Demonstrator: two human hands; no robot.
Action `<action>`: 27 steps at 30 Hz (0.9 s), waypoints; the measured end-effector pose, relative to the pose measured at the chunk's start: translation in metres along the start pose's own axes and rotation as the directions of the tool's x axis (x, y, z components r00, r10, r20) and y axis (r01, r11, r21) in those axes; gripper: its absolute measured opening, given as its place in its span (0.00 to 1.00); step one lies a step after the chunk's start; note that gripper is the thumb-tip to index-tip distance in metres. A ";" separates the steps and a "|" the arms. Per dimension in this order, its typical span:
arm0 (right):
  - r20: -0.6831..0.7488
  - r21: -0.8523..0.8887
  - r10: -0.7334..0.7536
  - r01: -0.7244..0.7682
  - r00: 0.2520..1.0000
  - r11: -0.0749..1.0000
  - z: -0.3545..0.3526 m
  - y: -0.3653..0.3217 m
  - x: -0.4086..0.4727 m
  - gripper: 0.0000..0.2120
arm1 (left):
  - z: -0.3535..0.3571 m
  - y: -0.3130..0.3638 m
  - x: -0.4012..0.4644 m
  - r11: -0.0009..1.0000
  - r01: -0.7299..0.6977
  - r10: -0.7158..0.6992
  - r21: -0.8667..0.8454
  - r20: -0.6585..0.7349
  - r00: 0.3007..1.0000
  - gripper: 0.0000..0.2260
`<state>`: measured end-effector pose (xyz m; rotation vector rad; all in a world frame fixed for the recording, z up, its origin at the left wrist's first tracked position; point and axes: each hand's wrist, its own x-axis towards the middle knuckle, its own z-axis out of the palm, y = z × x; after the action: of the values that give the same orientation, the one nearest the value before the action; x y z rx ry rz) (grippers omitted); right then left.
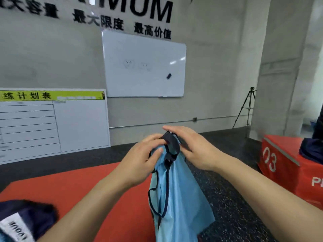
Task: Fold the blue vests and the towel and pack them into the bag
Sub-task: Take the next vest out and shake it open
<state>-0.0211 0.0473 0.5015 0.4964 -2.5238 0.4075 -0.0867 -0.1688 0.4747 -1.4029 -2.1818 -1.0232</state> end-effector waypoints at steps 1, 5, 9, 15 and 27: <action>0.008 0.050 0.003 -0.004 1.000 0.999 0.001 -0.014 0.011 0.27 | -0.016 0.000 -0.006 1.000 0.003 -0.002 0.012 -0.018 1.000 0.14; 0.033 0.253 -0.001 -0.007 0.999 0.967 0.009 -0.062 0.052 0.17 | -0.075 -0.001 -0.033 0.997 0.020 -0.013 0.068 -0.098 0.995 0.14; 0.042 0.432 0.034 -0.049 0.999 0.900 0.011 -0.103 0.090 0.09 | -0.131 -0.003 -0.056 0.991 0.030 -0.012 0.128 -0.135 0.991 0.14; -0.046 0.391 0.037 -0.016 0.998 0.920 0.030 -0.159 0.135 0.07 | -0.202 -0.021 -0.086 0.965 0.221 -0.185 0.143 -0.226 0.956 0.11; 0.007 0.442 -0.204 0.180 0.979 0.879 0.033 -0.202 0.221 0.08 | -0.236 -0.054 -0.050 0.952 0.305 -0.295 -0.016 -0.299 0.908 0.16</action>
<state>-0.1248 -0.2029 0.6339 0.9323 -2.3966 0.9075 -0.1324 -0.3863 0.5819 -0.8439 -2.2102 -1.2113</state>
